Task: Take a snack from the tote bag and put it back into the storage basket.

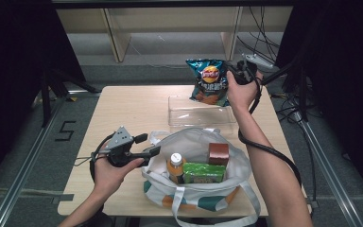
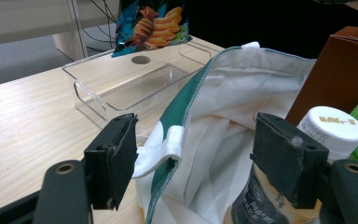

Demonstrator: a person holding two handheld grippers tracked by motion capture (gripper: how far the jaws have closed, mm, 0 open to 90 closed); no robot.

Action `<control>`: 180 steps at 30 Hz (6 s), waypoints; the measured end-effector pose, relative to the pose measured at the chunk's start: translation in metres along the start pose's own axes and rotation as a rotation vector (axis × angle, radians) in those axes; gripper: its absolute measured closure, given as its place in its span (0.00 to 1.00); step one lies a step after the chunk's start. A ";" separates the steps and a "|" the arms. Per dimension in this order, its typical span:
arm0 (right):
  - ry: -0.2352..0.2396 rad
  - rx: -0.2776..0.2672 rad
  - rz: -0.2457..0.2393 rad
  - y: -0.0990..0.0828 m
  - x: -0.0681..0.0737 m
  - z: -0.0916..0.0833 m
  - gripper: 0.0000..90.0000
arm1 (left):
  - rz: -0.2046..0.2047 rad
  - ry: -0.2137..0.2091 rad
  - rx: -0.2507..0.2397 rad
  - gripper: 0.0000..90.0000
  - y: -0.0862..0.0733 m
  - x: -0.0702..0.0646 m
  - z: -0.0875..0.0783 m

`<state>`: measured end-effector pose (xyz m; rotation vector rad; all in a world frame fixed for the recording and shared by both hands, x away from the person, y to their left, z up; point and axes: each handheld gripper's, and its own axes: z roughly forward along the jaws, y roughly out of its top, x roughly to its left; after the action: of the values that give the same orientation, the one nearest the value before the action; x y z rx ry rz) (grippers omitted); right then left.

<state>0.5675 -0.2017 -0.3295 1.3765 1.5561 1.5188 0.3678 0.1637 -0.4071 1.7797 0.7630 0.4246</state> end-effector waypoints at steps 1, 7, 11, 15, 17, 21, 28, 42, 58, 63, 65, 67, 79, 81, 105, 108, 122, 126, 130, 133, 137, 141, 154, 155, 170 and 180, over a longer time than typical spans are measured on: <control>0.000 -0.008 -0.003 -0.001 -0.001 0.001 1.00 | -0.001 0.000 0.000 0.33 0.000 0.000 0.000; 0.003 0.008 -0.005 -0.004 -0.001 0.003 1.00 | -0.001 0.000 0.002 0.33 -0.001 0.000 0.001; 0.012 0.007 -0.010 -0.006 -0.001 0.005 1.00 | -0.003 0.000 0.001 0.33 -0.001 0.000 0.000; 0.003 0.022 0.011 -0.010 -0.001 0.007 1.00 | -0.007 0.002 0.003 0.33 -0.001 0.000 0.001; 0.008 0.025 0.001 -0.014 -0.003 0.009 0.99 | -0.006 0.002 0.003 0.33 -0.002 0.000 0.001; -0.004 0.049 0.020 -0.022 -0.005 0.011 0.99 | -0.010 -0.006 -0.001 0.33 -0.002 0.000 0.001; -0.018 0.064 0.031 -0.027 -0.009 0.014 0.99 | -0.008 -0.001 0.008 0.33 -0.002 -0.001 0.001; 0.004 0.075 0.037 -0.028 -0.009 0.016 0.99 | -0.001 -0.001 0.009 0.33 -0.003 -0.001 0.002; 0.000 0.092 0.026 -0.033 -0.018 0.023 0.98 | -0.005 0.000 0.012 0.33 -0.003 0.000 0.001; -0.018 0.095 0.021 -0.038 -0.027 0.022 0.96 | -0.002 0.000 0.014 0.33 -0.004 0.000 0.001; -0.032 0.103 0.008 -0.038 -0.028 0.021 0.95 | -0.002 -0.002 0.013 0.33 -0.004 0.000 0.002; -0.023 0.101 0.006 -0.038 -0.030 0.020 0.95 | -0.001 -0.003 0.014 0.33 -0.004 -0.001 0.003; -0.046 0.129 -0.060 -0.037 -0.031 0.019 0.90 | 0.002 -0.004 0.015 0.33 -0.004 -0.001 0.002; -0.056 0.135 -0.085 -0.037 -0.033 0.019 0.84 | 0.003 -0.004 0.017 0.33 -0.004 -0.001 0.003; 0.061 0.140 -0.150 -0.015 -0.018 -0.044 0.64 | 0.000 0.007 0.004 0.33 0.000 -0.002 0.000; 0.118 0.170 -0.147 -0.017 -0.016 -0.058 0.61 | 0.000 0.002 -0.003 0.33 0.000 -0.001 0.000; 0.323 0.234 -0.145 -0.041 -0.003 -0.130 0.50 | 0.005 0.010 0.002 0.33 0.001 -0.003 -0.001; 0.379 0.238 -0.154 -0.049 0.003 -0.150 0.49 | 0.009 0.008 0.004 0.33 0.001 -0.003 -0.001; 0.392 0.255 -0.156 -0.058 0.007 -0.168 0.48 | 0.007 0.008 0.003 0.33 0.002 -0.004 0.000; 0.385 0.255 -0.155 -0.068 0.012 -0.179 0.47 | 0.009 0.007 0.002 0.33 0.002 -0.005 0.000; 0.384 0.266 -0.130 -0.079 0.021 -0.190 0.43 | 0.009 0.007 0.002 0.33 0.002 -0.005 0.000; 0.371 0.279 -0.106 -0.087 0.035 -0.201 0.39 | 0.004 0.009 0.001 0.33 0.002 -0.005 0.000; 0.331 0.279 -0.134 -0.107 0.063 -0.212 0.27 | 0.009 0.008 0.000 0.33 0.002 -0.005 -0.001; 0.328 0.277 -0.138 -0.108 0.064 -0.212 0.26 | 0.009 0.008 0.001 0.33 0.002 -0.005 -0.001; 0.267 0.327 -0.190 -0.128 0.076 -0.206 0.18 | 0.010 0.006 0.004 0.33 0.002 -0.005 0.000; 0.229 0.333 -0.157 -0.125 0.070 -0.201 0.21 | 0.018 0.001 0.006 0.33 0.001 -0.005 0.000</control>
<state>0.3282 -0.1907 -0.3893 1.2470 2.0843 1.4056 0.3646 0.1599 -0.4053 1.7927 0.7506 0.4359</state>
